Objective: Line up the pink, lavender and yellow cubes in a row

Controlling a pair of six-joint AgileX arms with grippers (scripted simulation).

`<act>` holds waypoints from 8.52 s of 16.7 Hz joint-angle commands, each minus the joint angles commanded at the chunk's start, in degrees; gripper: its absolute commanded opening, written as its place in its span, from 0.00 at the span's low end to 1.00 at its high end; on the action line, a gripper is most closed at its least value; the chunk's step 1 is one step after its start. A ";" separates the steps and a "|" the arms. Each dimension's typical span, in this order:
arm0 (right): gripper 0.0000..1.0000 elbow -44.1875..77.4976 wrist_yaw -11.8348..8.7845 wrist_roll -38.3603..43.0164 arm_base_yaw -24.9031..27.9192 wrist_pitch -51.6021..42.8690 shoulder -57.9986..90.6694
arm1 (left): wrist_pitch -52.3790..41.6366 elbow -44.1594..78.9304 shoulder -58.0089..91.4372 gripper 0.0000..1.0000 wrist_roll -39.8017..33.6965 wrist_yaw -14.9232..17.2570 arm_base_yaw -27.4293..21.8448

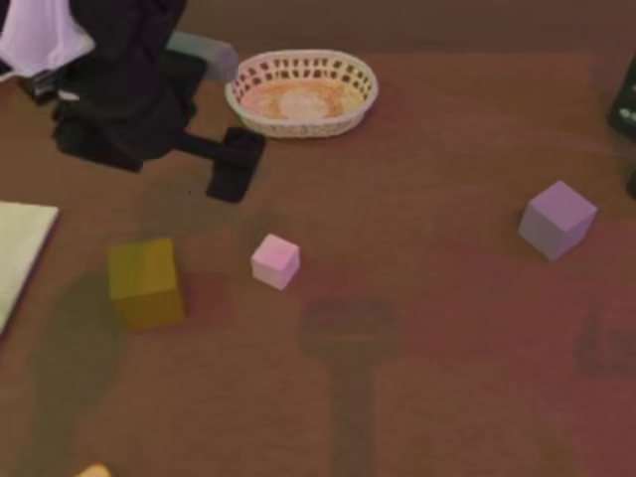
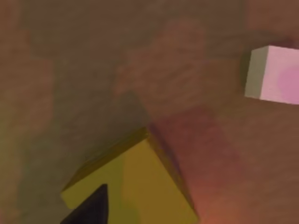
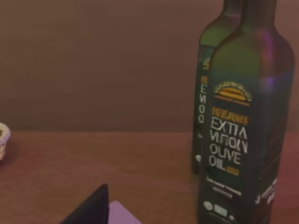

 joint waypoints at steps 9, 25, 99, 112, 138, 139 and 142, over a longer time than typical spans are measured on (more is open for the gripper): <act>1.00 0.00 0.00 0.00 0.00 0.00 0.00 | -14.48 26.74 29.24 1.00 0.11 -0.12 -6.65; 1.00 0.00 0.00 0.00 0.00 0.00 0.00 | 1.20 17.51 35.81 1.00 0.25 -0.07 -6.73; 1.00 0.00 0.00 0.00 0.00 0.00 0.00 | -4.52 21.76 33.51 0.00 -56.69 -1.88 -34.55; 1.00 0.00 0.00 0.00 0.00 0.00 0.00 | -4.52 21.76 33.51 0.83 -56.69 -1.88 -34.55; 1.00 0.57 -0.02 -0.16 0.08 -0.38 0.56 | -17.44 30.92 29.53 1.00 -56.95 -1.96 -33.67; 1.00 1.65 -0.05 -0.44 0.20 -1.10 1.63 | -16.74 29.80 28.38 1.00 -56.73 -2.02 -33.06; 1.00 8.38 -0.12 -2.18 0.84 -5.42 8.38 | -12.65 23.12 21.31 1.00 -55.40 -2.27 -29.34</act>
